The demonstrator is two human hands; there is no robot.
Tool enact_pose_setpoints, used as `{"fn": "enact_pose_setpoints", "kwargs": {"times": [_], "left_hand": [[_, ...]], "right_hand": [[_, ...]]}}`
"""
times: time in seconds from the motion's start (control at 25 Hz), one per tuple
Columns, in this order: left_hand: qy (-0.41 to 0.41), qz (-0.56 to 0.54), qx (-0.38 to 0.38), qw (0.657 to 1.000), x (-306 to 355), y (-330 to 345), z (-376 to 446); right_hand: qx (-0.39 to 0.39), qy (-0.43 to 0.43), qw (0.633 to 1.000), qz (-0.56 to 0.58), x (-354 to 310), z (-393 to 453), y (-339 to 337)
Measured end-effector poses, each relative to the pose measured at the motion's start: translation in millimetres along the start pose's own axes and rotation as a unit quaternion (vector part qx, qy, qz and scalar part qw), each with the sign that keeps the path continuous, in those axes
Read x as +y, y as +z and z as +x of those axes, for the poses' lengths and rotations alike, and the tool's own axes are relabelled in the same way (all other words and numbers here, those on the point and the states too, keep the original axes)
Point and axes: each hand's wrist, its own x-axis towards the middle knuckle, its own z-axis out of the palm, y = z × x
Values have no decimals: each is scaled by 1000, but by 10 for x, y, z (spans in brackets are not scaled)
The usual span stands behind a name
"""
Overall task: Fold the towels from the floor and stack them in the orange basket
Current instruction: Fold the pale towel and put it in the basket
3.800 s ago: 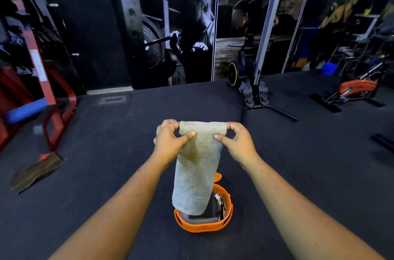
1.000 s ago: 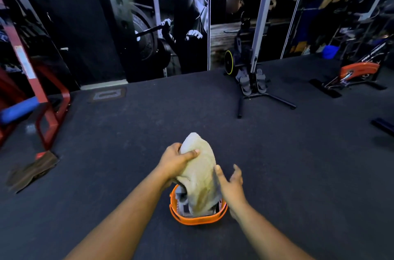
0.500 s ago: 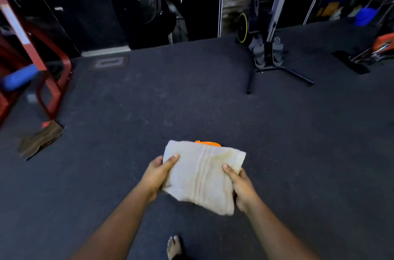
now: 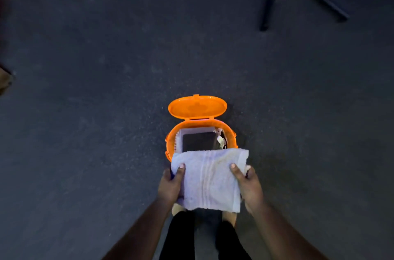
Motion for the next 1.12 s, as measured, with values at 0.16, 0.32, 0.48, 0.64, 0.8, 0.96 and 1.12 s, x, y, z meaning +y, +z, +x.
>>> {"fn": "enact_pose_setpoints", "kwargs": {"times": [0.16,0.32,0.48,0.64,0.8,0.96,1.12], "left_hand": [[15,-4,8,1000,-405,399,1192],[77,-11,3,997,-869,814,2376],[129,51,-2,990,-1410,1129,3277],[140,298,85,941,-1649,1287,3431],[404,509,55,758,-1580,1385,3439],[428,601,-14,675,-1727,1336,3878],[472,622,-26,624,-1796,1367,4486]], "right_hand": [[-20,-24,999,-27,315,1219,269],[-30,-92,992,-77,877,2528,546],[11,-158,976,-149,1474,3476,726],[186,-219,853,-435,1650,3572,872],[40,-470,638,-609,1691,3415,1098],[-68,-397,597,-694,1912,3835,1009],[-89,-381,584,-711,2044,4316,1072]]}}
